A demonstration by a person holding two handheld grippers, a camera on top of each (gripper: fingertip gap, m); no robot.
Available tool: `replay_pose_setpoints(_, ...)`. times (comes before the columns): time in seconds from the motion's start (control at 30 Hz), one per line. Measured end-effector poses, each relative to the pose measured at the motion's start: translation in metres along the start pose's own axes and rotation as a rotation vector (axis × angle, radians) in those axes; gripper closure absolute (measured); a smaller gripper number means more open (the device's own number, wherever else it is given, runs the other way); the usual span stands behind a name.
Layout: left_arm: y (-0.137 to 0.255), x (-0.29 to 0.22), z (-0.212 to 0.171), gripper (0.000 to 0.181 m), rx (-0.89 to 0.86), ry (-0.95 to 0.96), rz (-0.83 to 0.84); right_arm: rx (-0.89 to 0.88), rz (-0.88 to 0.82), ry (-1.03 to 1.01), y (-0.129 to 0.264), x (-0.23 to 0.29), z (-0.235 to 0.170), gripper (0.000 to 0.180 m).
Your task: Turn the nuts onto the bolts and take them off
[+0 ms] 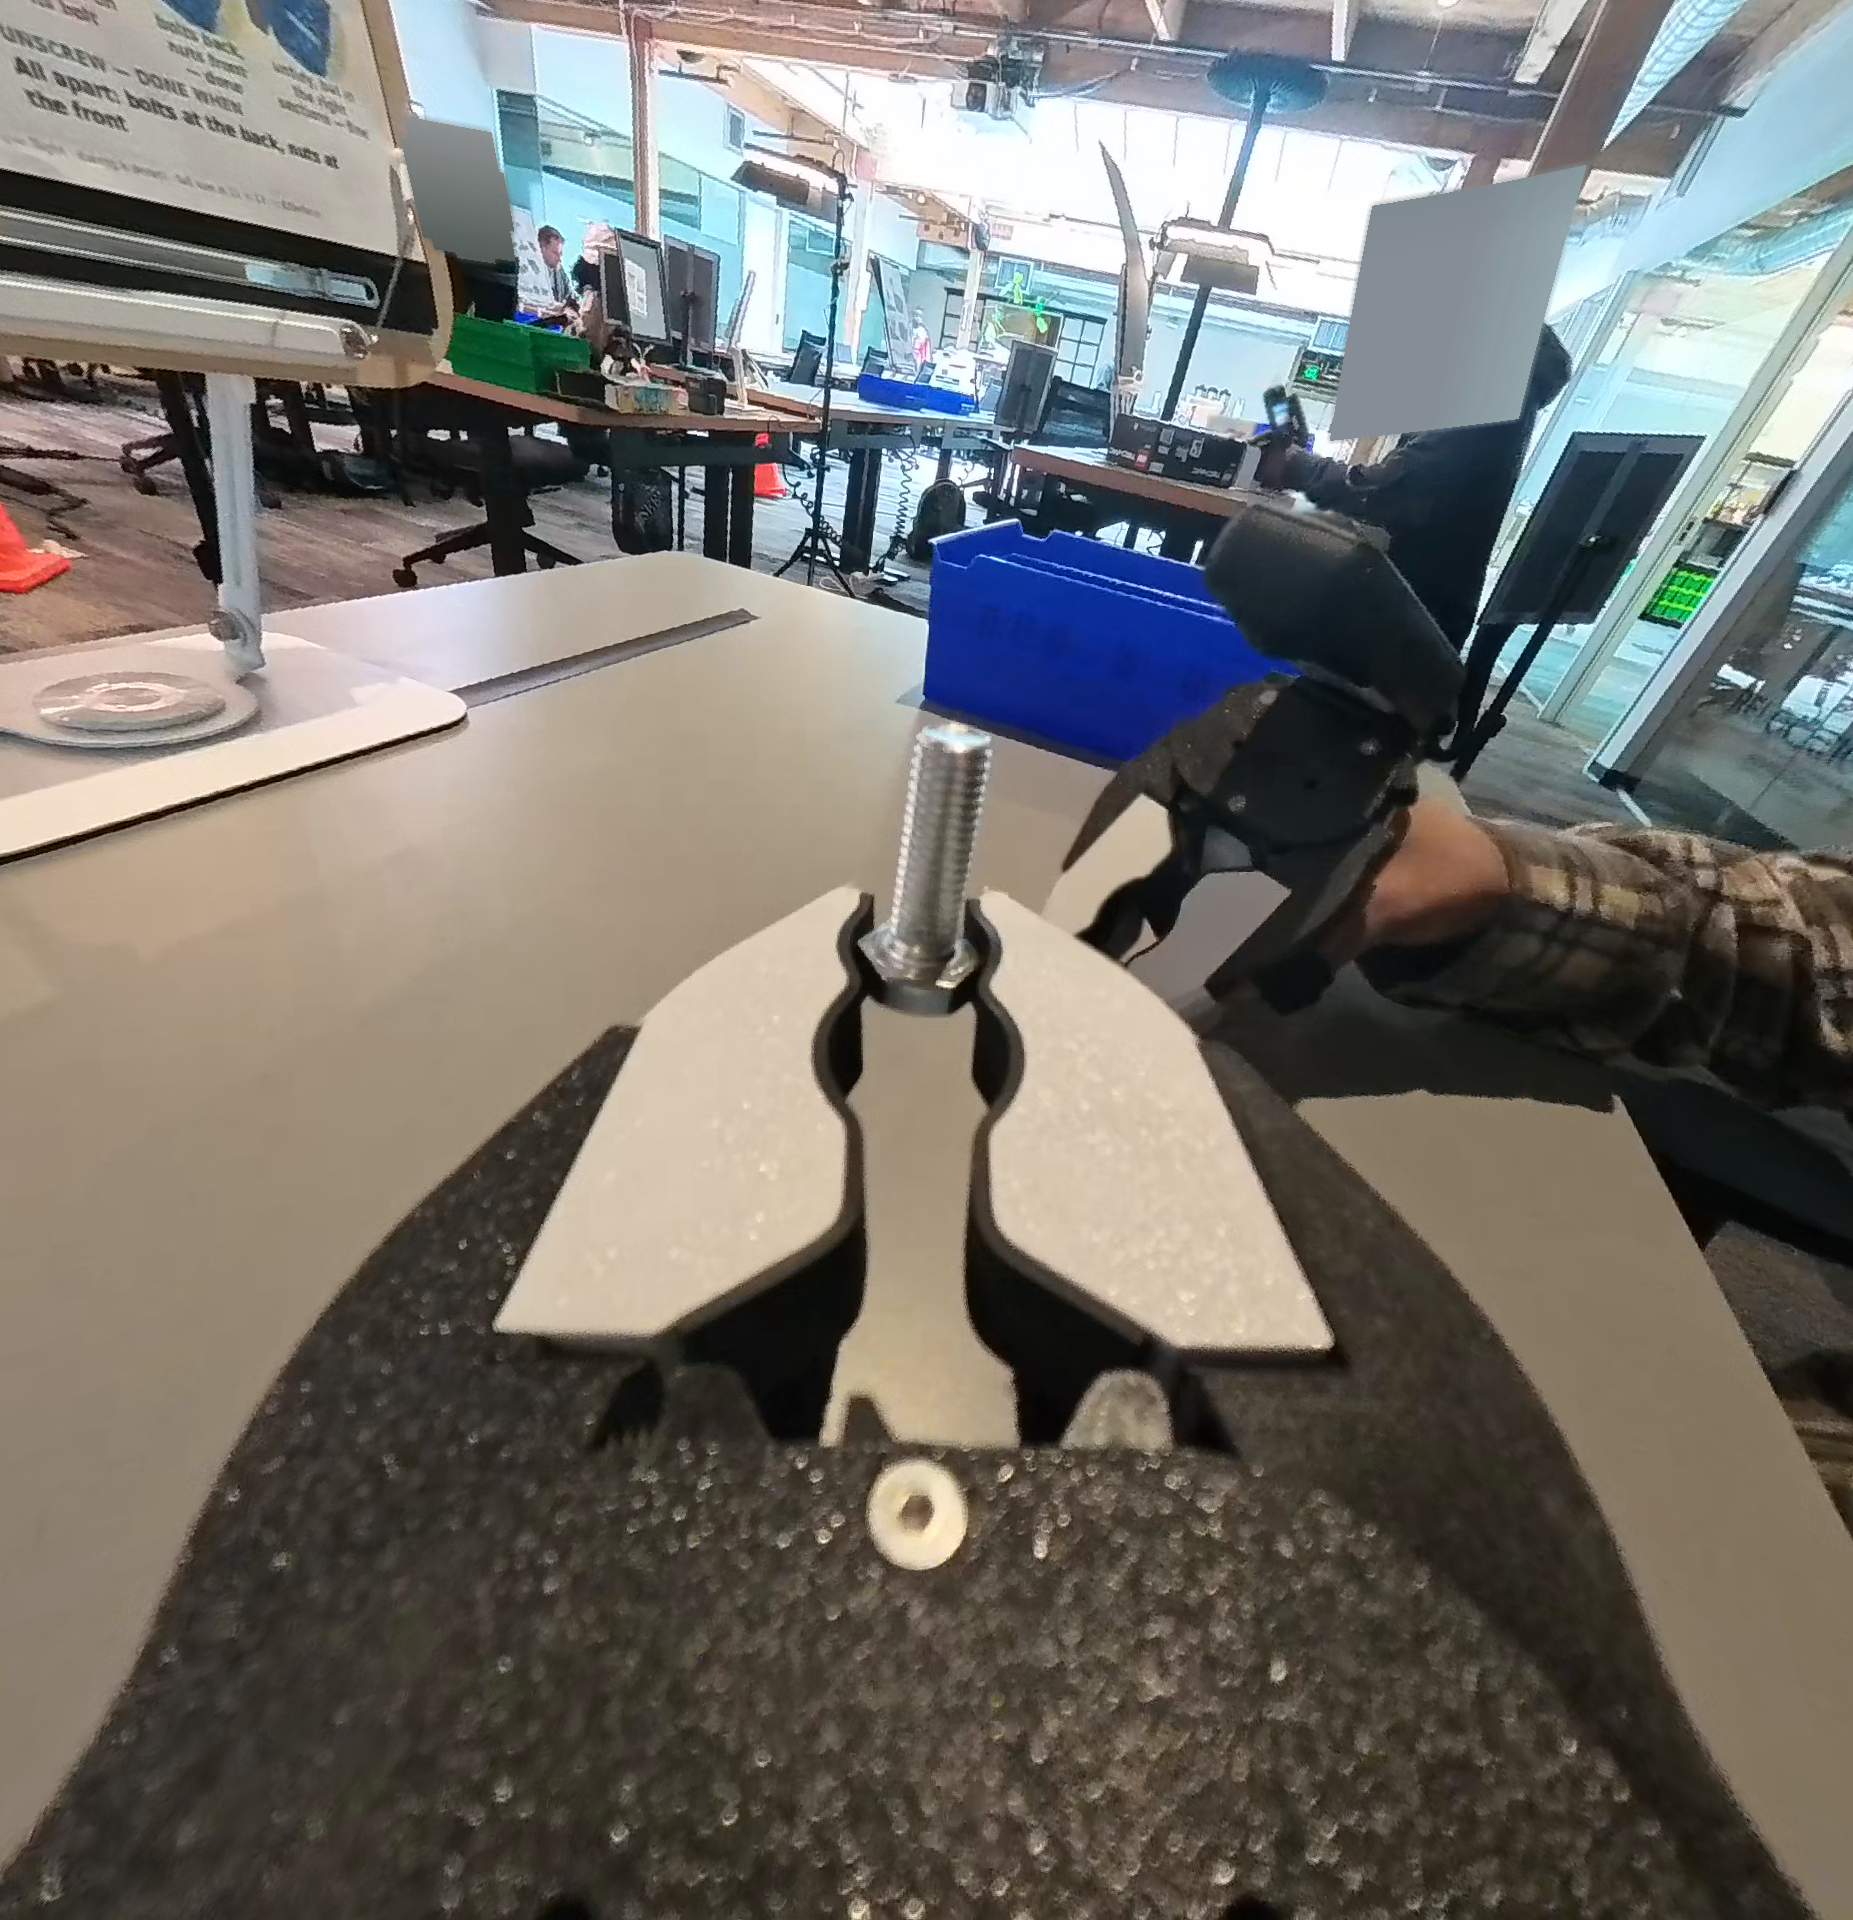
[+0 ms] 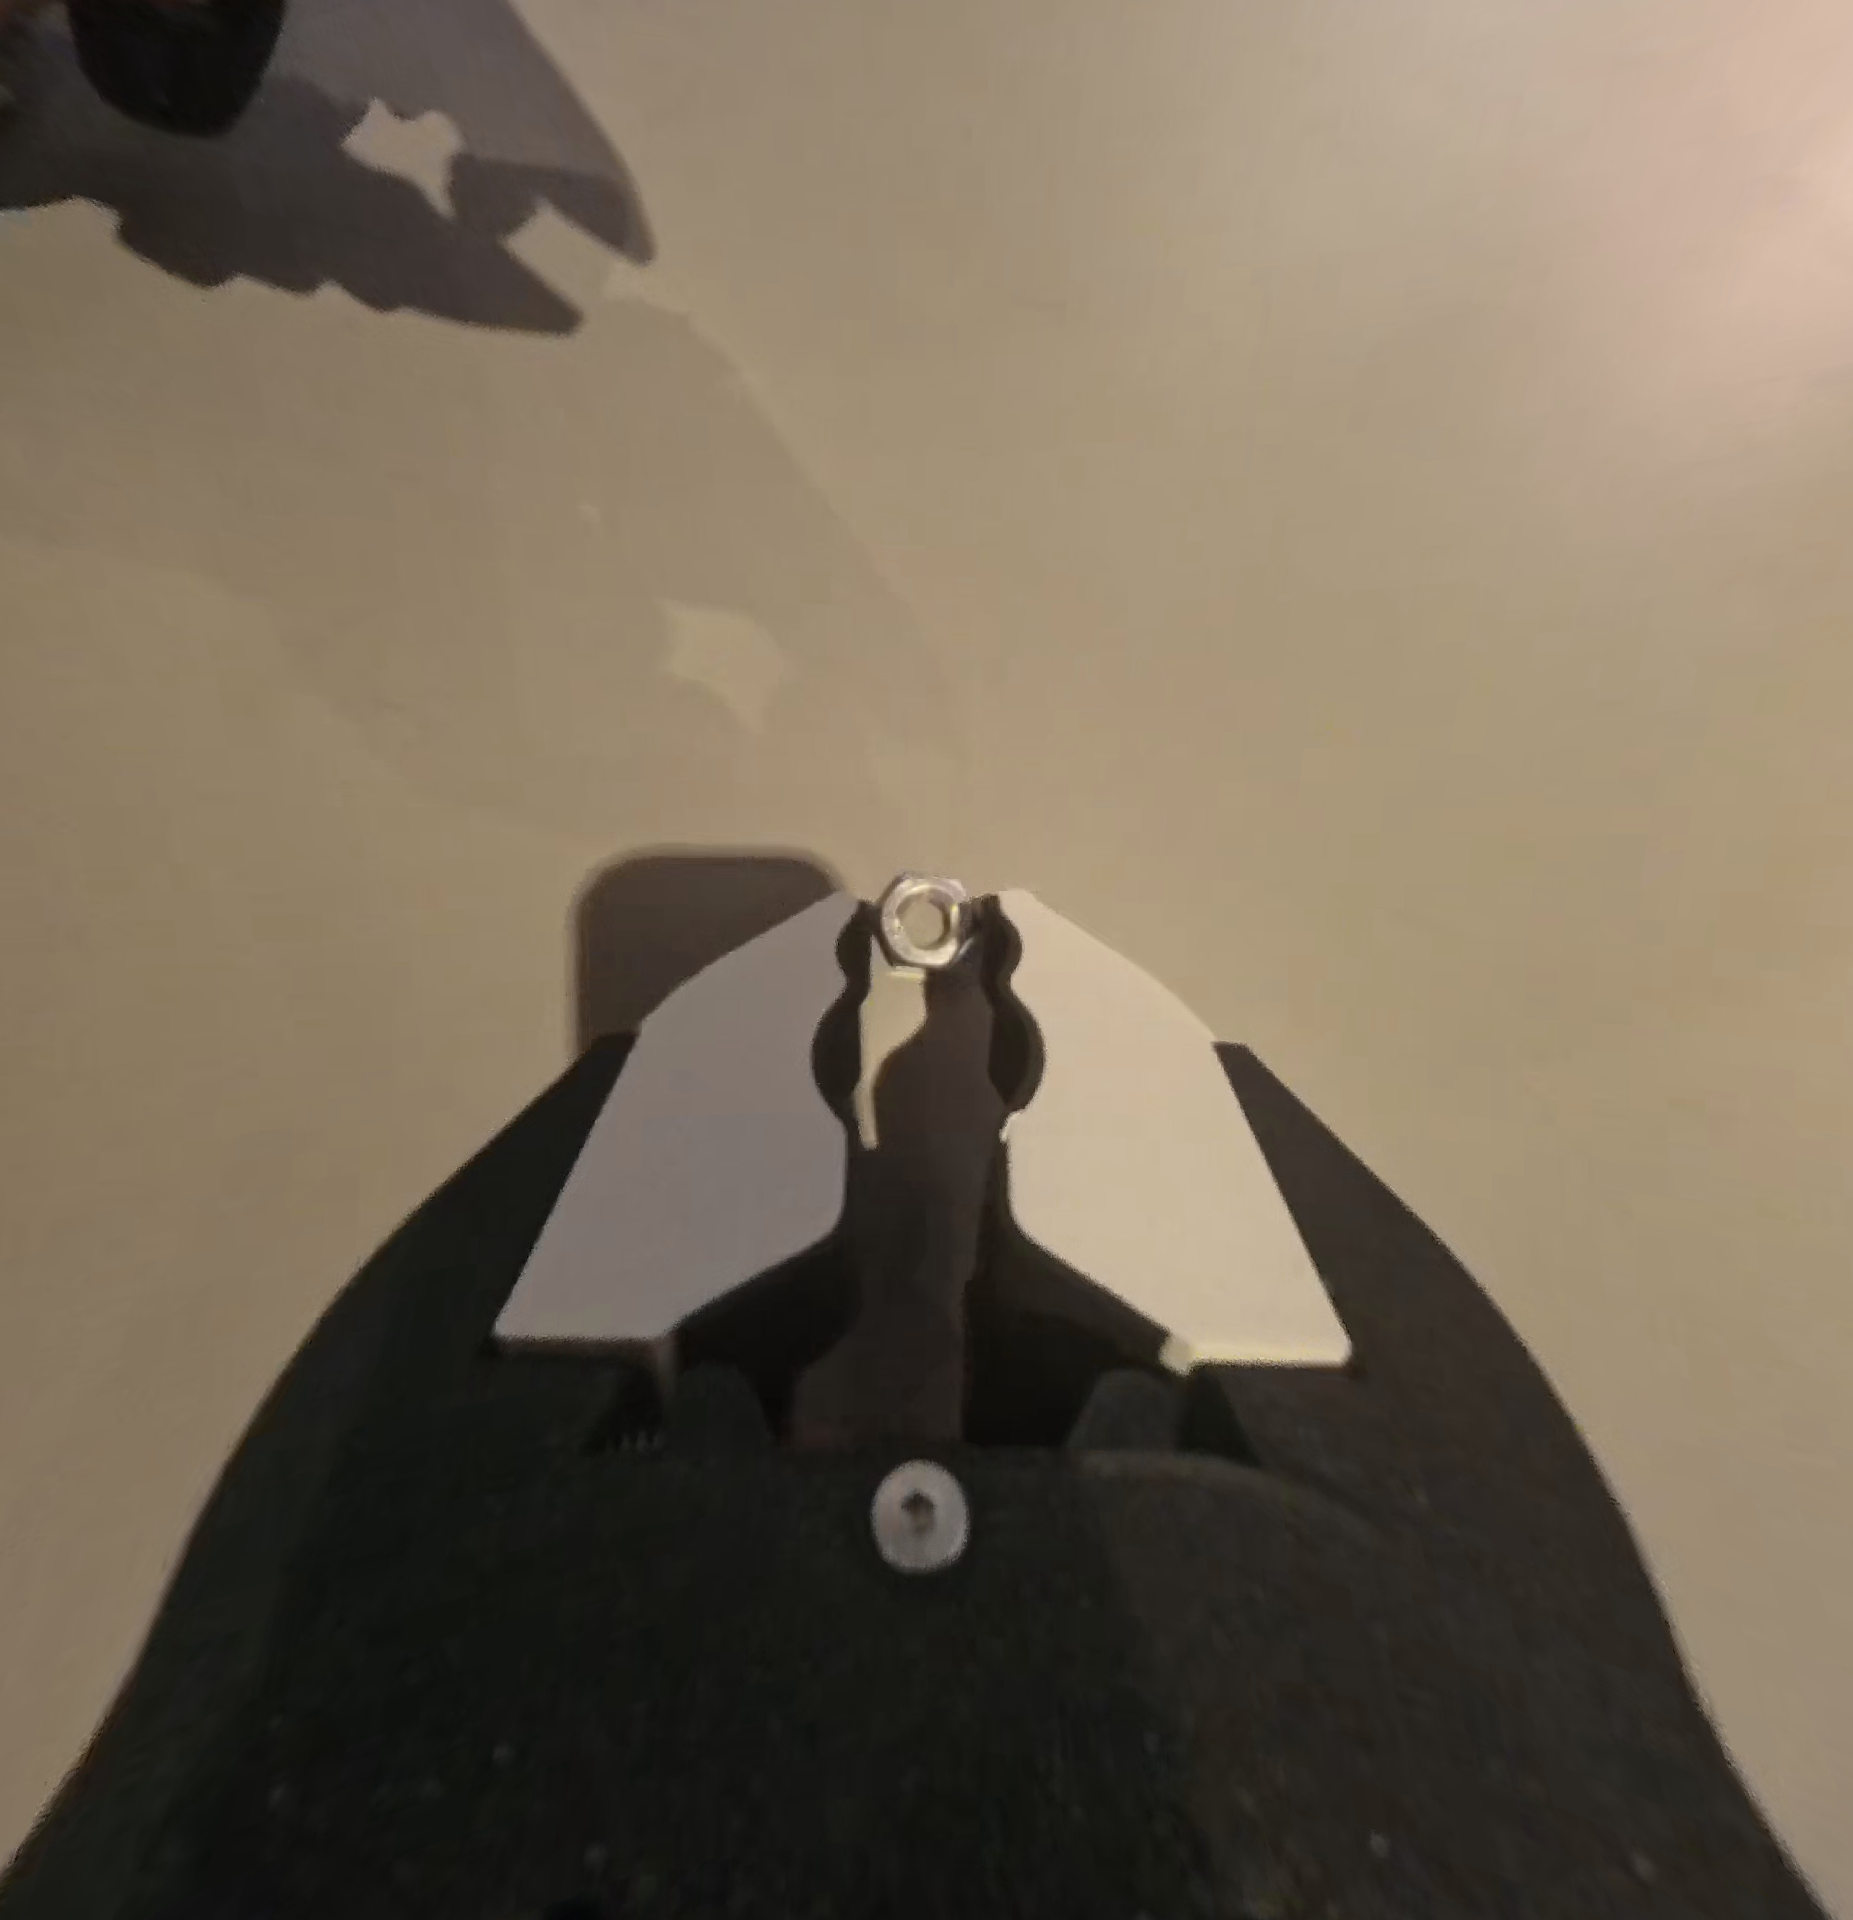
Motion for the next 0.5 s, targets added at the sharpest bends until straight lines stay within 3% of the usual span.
replay_pose_setpoints(0.03,0.0,0.0,0.0,0.165,-0.002,0.0,0.002,-0.004,-0.007,-0.001,-0.001,0.0,0.0,0.161)
replay_pose_setpoints(0.3,-0.002,-0.002,-0.002,0.165,0.009,-0.015,0.0,-0.065,-0.04,-0.038,0.003,-0.002,0.005,0.161)
replay_pose_setpoints(0.5,-0.01,-0.009,-0.011,0.165,0.072,-0.054,-0.019,-0.224,0.055,0.08,0.058,-0.004,0.071,0.161)
Point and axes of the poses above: each gripper's, where its closed fingertips meet, y back along the fingers, z out of its top, x = y × z across the jaws, the point moved 2 cm from there along y, back along the fingers, and after that the axes turned 5 degrees about x, right-handed, at the moved point
